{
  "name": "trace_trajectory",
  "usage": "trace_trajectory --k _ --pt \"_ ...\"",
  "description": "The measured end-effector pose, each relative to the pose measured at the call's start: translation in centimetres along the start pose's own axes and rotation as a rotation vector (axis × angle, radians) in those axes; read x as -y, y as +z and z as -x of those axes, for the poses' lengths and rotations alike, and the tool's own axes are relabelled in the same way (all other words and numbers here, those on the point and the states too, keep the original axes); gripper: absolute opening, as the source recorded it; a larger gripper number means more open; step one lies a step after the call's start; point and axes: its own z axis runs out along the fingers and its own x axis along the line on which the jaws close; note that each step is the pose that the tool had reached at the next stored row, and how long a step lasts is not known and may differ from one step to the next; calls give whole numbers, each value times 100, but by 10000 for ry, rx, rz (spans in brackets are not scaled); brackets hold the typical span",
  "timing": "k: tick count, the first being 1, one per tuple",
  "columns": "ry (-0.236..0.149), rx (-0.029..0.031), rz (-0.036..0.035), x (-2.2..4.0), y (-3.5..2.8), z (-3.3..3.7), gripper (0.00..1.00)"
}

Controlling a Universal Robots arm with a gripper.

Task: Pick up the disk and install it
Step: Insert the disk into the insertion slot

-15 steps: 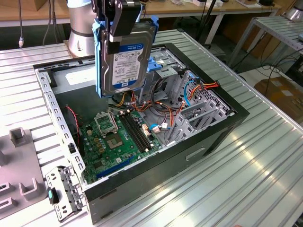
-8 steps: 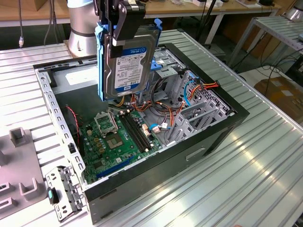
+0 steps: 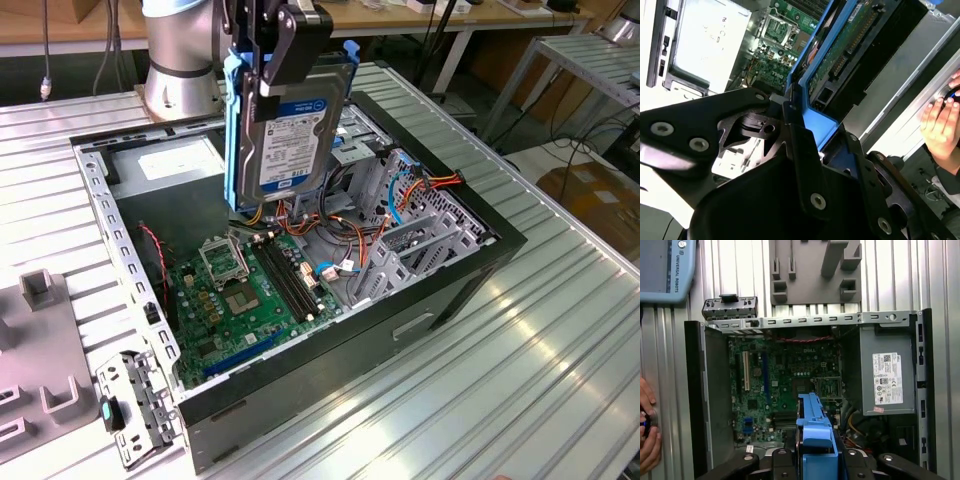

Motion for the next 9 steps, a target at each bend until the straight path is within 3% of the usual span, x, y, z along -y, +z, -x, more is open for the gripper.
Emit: trace_trajectory --k 3,6,8,9 --pt "0 -11 0 43 2 1 37" --pt "-1 -13 -1 46 4 -15 37" --pt "1 -15 0 49 6 -90 37" --pt "0 -14 -1 54 9 -165 37"
